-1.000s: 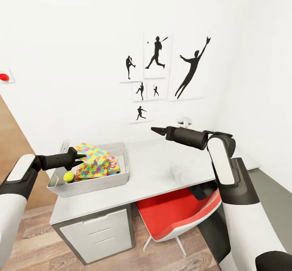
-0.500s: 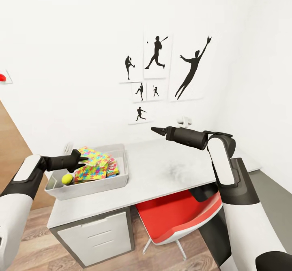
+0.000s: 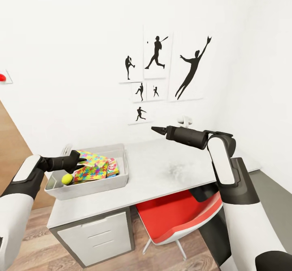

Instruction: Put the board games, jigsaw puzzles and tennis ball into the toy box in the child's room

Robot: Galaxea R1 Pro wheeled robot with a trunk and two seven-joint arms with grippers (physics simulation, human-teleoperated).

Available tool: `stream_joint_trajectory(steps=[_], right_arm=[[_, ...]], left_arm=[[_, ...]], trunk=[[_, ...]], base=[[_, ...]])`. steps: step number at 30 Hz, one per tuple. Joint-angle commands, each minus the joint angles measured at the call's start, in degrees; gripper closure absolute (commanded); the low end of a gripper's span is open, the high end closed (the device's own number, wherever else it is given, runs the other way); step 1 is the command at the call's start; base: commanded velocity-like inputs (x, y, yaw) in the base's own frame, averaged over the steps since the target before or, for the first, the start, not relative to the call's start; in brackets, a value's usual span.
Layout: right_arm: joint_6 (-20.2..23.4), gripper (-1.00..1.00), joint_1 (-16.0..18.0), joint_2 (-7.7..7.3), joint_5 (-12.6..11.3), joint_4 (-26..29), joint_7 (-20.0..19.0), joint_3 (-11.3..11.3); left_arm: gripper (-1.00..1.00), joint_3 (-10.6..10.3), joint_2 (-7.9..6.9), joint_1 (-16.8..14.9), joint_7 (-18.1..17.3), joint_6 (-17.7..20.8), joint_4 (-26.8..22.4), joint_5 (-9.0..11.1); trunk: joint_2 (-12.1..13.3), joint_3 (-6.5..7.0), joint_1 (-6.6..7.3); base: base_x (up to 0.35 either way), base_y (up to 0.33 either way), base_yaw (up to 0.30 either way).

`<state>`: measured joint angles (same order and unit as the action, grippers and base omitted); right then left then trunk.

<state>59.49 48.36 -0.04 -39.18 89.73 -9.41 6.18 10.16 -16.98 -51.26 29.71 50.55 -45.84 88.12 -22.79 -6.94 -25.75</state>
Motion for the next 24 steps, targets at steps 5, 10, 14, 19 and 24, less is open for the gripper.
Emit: stream_joint_trajectory(steps=[5, 10, 14, 19, 24], right_arm=[[0.2, -1.0, 0.1, -0.08, 0.6, 0.0, -0.6, 0.0], [0.2, -1.0, 0.1, -0.13, 0.6, 0.1, -0.6, -0.1], [0.2, -1.0, 0.1, -0.13, 0.6, 0.1, -0.6, -0.1], [0.3, -1.0, 0.1, -0.13, 0.6, 0.1, -0.6, -0.1], [0.2, -1.0, 0.1, -0.13, 0.5, 0.1, -0.7, -0.1]], left_arm=[[1.0, 0.0, 0.36, -0.1, 0.6, 0.2, -0.2, 0.7], [1.0, 0.0, 0.47, -0.1, 0.6, 0.2, -0.1, 0.7], [1.0, 0.0, 0.57, -0.1, 0.6, 0.2, -0.2, 0.7], [1.0, 0.1, 0.59, -0.1, 0.6, 0.2, -0.1, 0.7], [1.0, 0.1, 0.6, -0.1, 0.6, 0.2, 0.1, 0.6]], trunk=[[-0.1, -0.13, -0.04], [-0.1, -0.13, -0.04], [-0.1, -0.13, -0.04], [-0.1, -0.13, -0.04], [-0.1, -0.13, -0.04]], base=[[0.004, 0.0, 0.0], [0.113, -0.056, 0.0], [0.065, -0.026, 0.0], [0.015, -0.006, 0.0], [0.059, -0.001, 0.0]])
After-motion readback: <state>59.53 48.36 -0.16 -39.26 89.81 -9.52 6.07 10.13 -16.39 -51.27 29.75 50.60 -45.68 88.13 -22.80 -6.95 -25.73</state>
